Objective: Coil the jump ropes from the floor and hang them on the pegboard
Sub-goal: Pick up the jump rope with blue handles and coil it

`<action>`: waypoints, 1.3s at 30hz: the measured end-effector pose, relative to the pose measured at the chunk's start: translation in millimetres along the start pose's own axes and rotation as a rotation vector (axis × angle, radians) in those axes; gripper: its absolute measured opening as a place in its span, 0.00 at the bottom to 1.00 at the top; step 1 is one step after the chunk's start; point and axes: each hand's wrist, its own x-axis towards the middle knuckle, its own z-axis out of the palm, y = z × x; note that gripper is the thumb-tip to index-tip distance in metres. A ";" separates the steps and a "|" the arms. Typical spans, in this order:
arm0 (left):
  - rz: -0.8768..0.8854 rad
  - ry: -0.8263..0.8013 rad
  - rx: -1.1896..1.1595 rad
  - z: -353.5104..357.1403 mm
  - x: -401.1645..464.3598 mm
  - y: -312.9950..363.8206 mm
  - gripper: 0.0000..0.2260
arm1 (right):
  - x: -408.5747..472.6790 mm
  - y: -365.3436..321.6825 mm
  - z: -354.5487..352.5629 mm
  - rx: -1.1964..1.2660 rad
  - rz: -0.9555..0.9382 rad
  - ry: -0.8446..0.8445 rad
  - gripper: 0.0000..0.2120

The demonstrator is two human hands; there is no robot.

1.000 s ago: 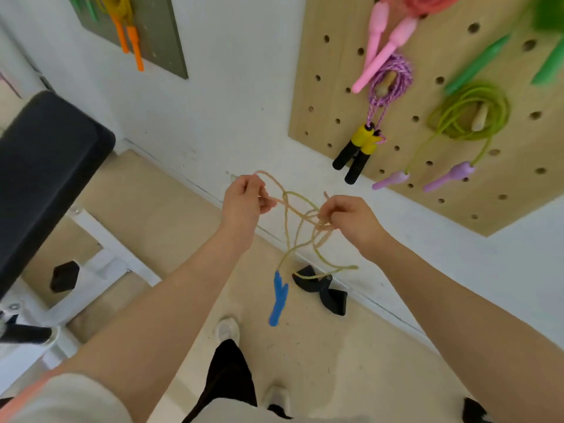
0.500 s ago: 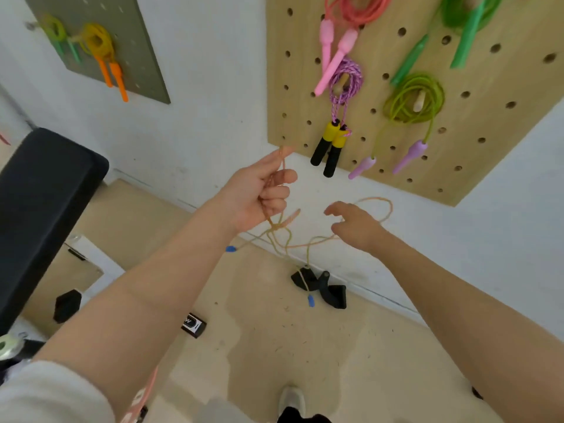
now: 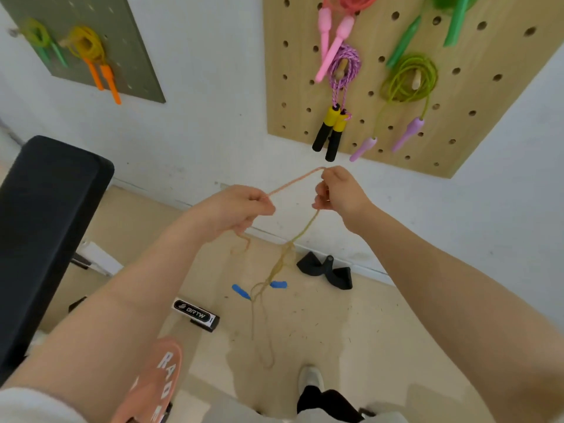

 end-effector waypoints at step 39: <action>-0.437 -0.069 0.939 55.9 101.2 -102.2 0.18 | 46.1 22.7 -115.2 -0.135 -0.025 0.192 0.09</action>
